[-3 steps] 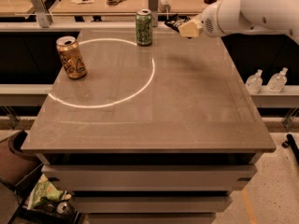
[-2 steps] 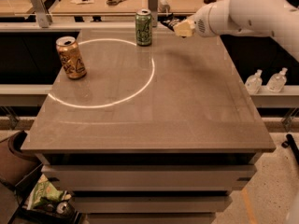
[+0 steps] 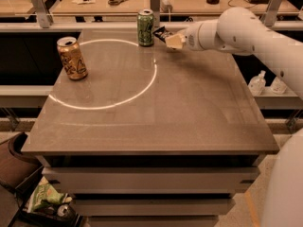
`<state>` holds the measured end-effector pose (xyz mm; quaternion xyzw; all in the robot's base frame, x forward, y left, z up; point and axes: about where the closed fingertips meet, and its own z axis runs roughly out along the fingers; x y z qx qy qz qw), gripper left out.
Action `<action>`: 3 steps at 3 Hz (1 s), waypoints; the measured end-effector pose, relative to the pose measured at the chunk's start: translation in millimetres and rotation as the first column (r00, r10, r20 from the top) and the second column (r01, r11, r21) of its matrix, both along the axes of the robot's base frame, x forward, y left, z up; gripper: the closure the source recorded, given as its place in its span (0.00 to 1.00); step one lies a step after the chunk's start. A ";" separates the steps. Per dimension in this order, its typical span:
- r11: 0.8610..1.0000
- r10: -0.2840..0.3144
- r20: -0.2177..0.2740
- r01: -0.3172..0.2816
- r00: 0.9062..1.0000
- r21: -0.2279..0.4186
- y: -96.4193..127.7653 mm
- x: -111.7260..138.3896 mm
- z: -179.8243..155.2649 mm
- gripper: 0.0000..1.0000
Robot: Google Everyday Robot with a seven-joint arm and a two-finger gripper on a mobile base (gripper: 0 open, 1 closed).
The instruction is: Move rxbar chocolate near green can
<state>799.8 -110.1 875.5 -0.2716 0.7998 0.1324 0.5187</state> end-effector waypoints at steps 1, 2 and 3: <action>1.000 0.004 -0.006 -0.004 1.000 0.002 2.8 1.1 -4.6 0.83; 1.000 0.006 -0.007 -0.006 1.000 0.002 4.9 1.2 -5.8 0.60; 1.000 0.010 -0.010 -0.010 1.000 0.002 7.4 1.5 -7.2 0.37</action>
Offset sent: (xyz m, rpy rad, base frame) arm 0.0013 0.0026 -0.0052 0.0024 0.0064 0.0036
